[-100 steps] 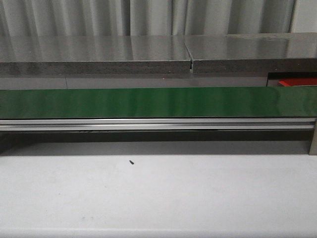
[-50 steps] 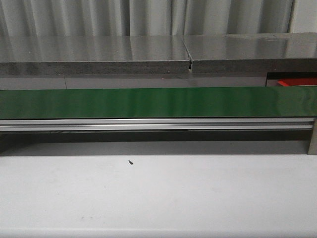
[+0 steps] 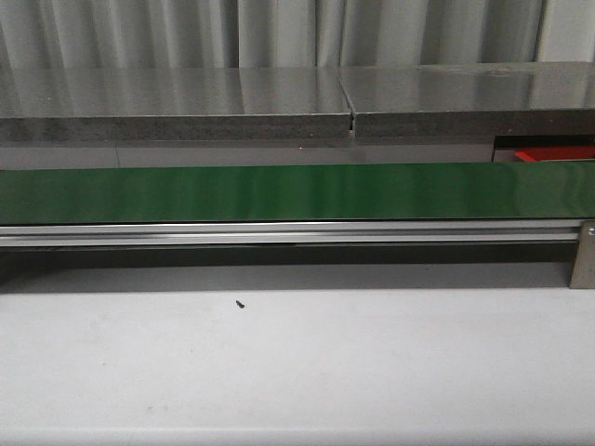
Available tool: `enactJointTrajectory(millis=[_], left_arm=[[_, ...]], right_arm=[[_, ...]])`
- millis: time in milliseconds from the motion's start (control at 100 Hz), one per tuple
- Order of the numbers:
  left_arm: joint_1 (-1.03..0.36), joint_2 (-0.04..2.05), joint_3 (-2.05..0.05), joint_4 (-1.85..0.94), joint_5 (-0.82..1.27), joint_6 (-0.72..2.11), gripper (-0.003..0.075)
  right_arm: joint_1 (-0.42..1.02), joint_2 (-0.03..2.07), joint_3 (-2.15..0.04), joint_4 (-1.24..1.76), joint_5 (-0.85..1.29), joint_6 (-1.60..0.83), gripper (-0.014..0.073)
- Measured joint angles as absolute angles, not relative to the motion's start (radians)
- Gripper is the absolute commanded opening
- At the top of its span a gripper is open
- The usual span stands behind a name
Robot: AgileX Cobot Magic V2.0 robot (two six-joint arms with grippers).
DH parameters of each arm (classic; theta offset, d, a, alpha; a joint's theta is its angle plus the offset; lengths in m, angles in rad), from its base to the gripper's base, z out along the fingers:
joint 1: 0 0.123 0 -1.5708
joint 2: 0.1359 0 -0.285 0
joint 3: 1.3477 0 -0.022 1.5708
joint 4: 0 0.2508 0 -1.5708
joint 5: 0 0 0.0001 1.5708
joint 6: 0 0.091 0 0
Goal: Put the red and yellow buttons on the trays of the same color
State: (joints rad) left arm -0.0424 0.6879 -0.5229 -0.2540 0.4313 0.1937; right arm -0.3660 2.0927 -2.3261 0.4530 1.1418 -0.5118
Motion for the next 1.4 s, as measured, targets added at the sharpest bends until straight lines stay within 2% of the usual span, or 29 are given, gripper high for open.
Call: enactJointTrajectory(millis=[290, 580, 760, 900, 1050, 1400], left_arm=[[-0.042, 0.688, -0.523, -0.254, 0.431, 0.194, -0.0019], [-0.042, 0.688, -0.523, -0.258, 0.431, 0.194, -0.0019], [-0.042, 0.688, -0.523, -0.266, 0.431, 0.194, -0.0019], [-0.042, 0.688, -0.523, -0.266, 0.431, 0.194, -0.0019], [-0.042, 0.688, -0.523, -0.268, 0.431, 0.194, -0.0019], [-0.042, 0.688, -0.523, -0.269, 0.431, 0.184, -0.0018]], right_arm=[[-0.149, 1.789, -1.909, 0.256, 1.014, -0.456, 0.0507], [-0.11, 1.347, -1.303, 0.22, 0.738, -0.401, 0.0497], [-0.11, 1.074, -0.978, 0.211, 0.649, -0.395, 0.0339], [-0.11, 0.908, -0.82, 0.211, 0.63, -0.389, 0.0164], [-0.11, 0.809, -0.736, 0.211, 0.632, -0.387, -0.0069], [-0.11, 0.777, -0.723, 0.21, 0.645, -0.386, -0.0068]])
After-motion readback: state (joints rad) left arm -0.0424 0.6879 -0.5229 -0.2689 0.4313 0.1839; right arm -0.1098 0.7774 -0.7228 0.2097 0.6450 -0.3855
